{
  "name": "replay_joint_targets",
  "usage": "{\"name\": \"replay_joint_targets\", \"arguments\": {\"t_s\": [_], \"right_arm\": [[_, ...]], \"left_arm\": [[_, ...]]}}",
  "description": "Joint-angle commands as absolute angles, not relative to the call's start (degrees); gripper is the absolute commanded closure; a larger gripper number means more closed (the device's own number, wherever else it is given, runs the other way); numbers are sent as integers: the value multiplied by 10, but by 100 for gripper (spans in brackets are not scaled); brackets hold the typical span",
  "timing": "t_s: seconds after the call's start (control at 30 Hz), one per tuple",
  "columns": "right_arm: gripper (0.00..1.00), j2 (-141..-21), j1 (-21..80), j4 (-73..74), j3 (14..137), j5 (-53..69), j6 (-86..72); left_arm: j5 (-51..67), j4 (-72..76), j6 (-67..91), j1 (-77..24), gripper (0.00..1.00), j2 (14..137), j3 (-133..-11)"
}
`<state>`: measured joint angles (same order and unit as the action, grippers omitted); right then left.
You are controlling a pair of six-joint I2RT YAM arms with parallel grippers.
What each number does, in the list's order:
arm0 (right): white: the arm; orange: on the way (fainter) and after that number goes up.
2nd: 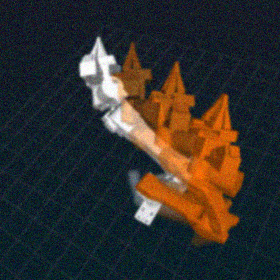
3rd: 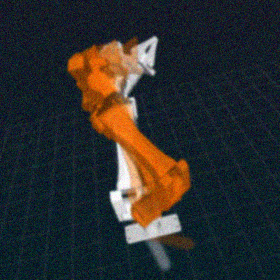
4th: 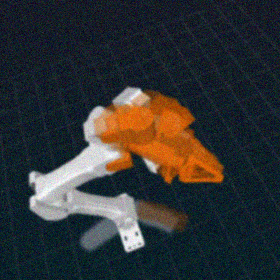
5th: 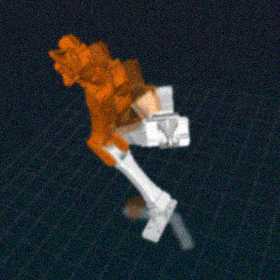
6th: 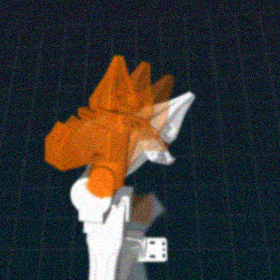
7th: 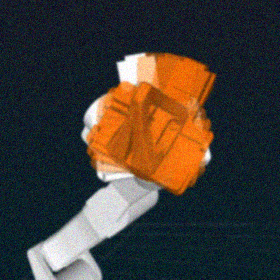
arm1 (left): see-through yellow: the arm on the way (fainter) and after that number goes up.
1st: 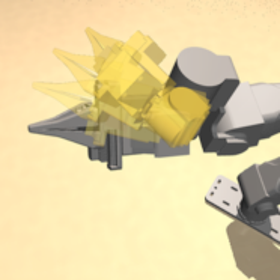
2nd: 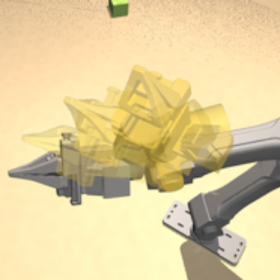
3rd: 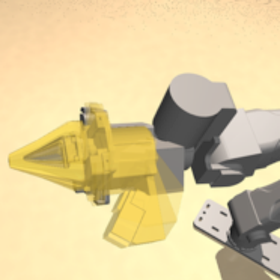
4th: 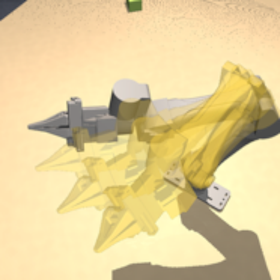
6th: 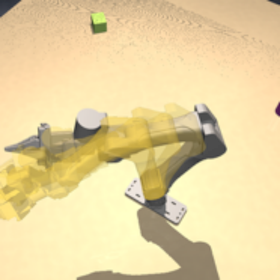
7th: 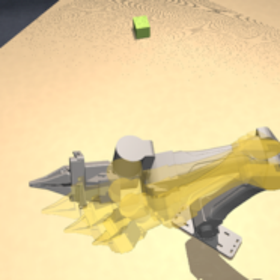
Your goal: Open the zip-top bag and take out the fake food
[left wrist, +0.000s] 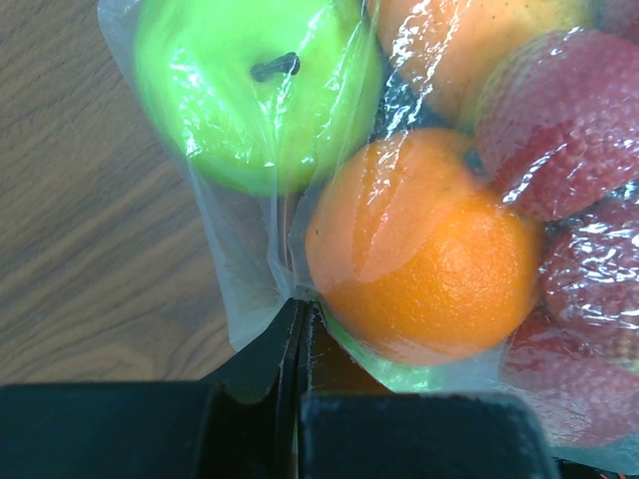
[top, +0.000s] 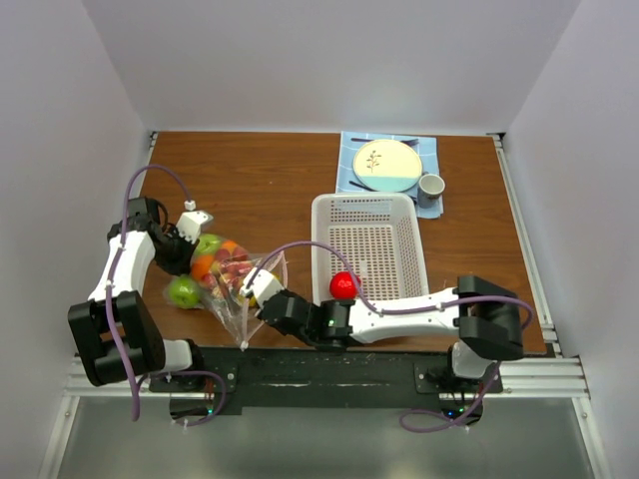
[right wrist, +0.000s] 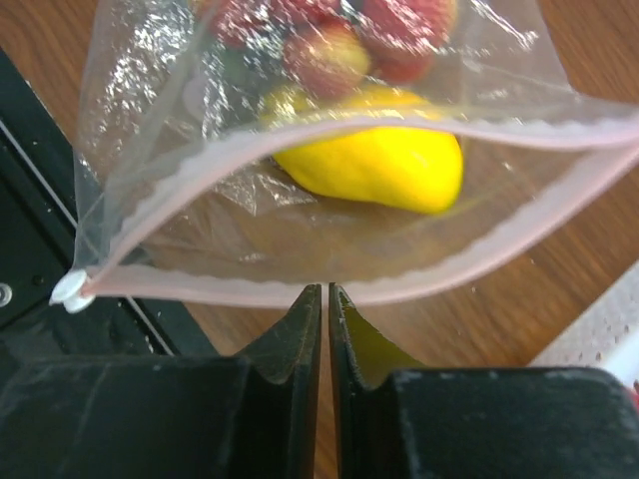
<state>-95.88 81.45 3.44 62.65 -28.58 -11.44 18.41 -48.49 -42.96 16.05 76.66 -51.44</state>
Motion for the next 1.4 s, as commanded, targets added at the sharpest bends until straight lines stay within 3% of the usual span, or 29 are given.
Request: {"name": "replay_joint_targets", "arguments": {"t_s": [0.0,0.2,0.33,0.6,0.83,0.9,1.03,1.37], "right_arm": [[87,-989,811,-2,690,-272,-84],[78,-1033,781,-9,709,-247,-92],[44,-1061,745,-11,715,-228,-75],[14,-1075,725,-54,715,-172,-4],[10,-1122,716,-33,758,-114,33],[1,-1123,716,-51,752,-125,43],[1,-1127,715,-61,743,-137,65],[1,-1157,715,-13,776,-37,51]], "left_arm": [[193,-487,-424,164,100,757,-523],[194,-484,-432,164,100,752,-513],[194,-486,-439,164,100,750,-511],[195,-490,-448,164,100,748,-515],[201,-501,-456,164,100,751,-525],[201,-503,-461,164,100,752,-526],[200,-505,-466,164,100,758,-531],[208,-512,-457,157,100,769,-547]]}}
